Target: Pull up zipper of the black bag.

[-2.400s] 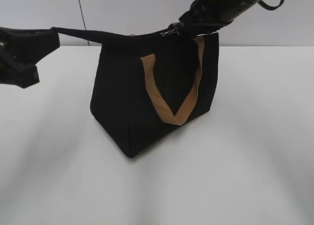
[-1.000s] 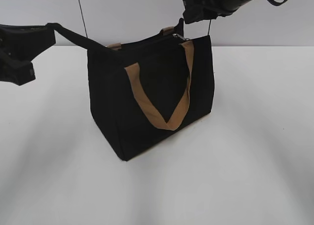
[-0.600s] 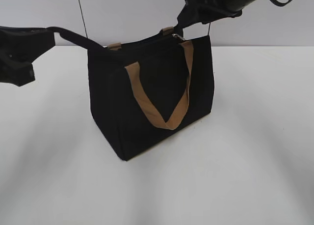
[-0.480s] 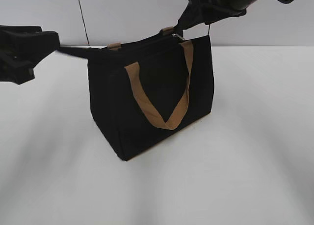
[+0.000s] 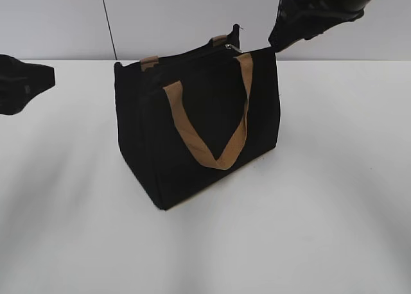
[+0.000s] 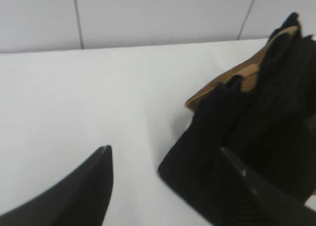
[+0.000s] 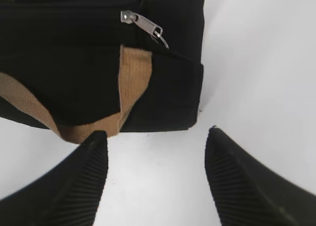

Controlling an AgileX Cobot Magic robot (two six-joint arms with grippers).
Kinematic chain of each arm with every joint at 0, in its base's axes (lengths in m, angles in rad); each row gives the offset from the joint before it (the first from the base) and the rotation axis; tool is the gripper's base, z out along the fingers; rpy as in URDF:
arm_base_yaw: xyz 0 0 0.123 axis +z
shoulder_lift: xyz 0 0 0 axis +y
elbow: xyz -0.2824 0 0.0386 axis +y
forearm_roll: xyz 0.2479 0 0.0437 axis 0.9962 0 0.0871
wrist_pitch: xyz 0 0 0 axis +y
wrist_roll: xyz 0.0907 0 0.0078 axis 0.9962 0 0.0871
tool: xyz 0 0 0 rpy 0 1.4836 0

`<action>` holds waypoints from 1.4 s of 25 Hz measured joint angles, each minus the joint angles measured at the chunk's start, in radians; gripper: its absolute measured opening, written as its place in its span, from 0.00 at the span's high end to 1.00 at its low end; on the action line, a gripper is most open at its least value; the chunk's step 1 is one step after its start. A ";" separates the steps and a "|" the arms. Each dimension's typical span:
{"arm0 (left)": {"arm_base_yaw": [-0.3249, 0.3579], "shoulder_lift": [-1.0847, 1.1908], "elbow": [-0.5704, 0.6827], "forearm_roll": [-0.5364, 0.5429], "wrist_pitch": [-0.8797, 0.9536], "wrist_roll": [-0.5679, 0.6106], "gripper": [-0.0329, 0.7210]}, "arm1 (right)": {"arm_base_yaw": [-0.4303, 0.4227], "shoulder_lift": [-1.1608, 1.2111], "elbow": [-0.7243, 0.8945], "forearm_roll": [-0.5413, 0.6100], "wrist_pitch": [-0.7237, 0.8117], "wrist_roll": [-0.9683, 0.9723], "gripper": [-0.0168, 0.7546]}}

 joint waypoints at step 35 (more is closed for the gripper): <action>0.230 0.182 -0.471 -0.572 1.263 0.543 0.38 | -0.242 -0.354 0.365 -0.189 0.309 0.315 0.37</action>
